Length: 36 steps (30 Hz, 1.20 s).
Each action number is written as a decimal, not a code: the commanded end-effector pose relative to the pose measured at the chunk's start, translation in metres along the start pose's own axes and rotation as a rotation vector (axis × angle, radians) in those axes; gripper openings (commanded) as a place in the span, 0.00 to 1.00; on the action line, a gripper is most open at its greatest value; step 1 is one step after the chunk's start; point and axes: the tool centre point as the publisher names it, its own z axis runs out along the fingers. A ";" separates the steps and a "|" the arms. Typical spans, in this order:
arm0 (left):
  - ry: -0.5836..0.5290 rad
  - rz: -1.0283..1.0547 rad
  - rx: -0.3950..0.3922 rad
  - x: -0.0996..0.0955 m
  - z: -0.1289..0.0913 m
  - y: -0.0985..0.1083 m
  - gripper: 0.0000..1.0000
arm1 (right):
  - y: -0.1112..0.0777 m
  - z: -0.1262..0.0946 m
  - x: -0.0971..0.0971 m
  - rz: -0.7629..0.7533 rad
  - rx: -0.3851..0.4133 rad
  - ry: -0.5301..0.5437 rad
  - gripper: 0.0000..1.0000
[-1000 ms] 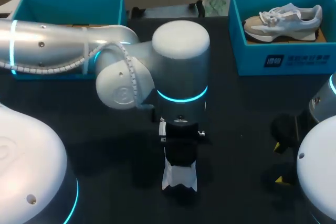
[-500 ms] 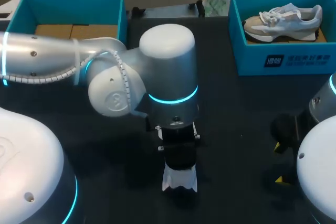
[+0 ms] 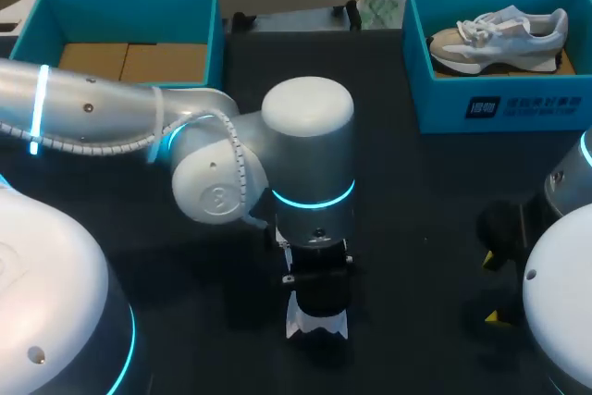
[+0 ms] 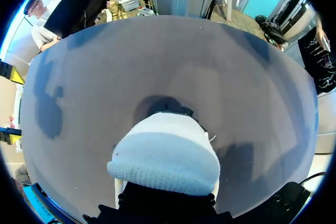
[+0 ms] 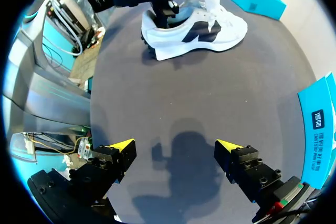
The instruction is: Take the shoe out of the shoebox, open the shoe tongue, remove and reinsert the insole, then place the shoe into the shoebox
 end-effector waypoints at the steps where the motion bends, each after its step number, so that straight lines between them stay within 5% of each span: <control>1: 0.034 0.005 -0.033 -0.001 0.013 0.012 0.00 | -0.001 -0.001 0.002 -0.001 -0.002 -0.003 1.00; 14: 0.066 0.040 -0.147 0.007 -0.025 0.033 0.00 | -0.001 -0.001 0.002 -0.001 -0.002 -0.003 1.00; 23: 0.063 0.117 -0.072 0.008 -0.051 0.012 0.00 | -0.001 -0.001 0.002 -0.001 -0.002 -0.003 1.00; 30: 0.182 0.139 -0.022 0.007 -0.017 0.004 0.00 | -0.001 -0.001 0.002 -0.001 -0.002 -0.003 1.00; 36: 0.245 0.123 -0.123 0.013 0.015 0.020 0.00 | -0.001 -0.001 0.002 -0.001 -0.002 -0.003 1.00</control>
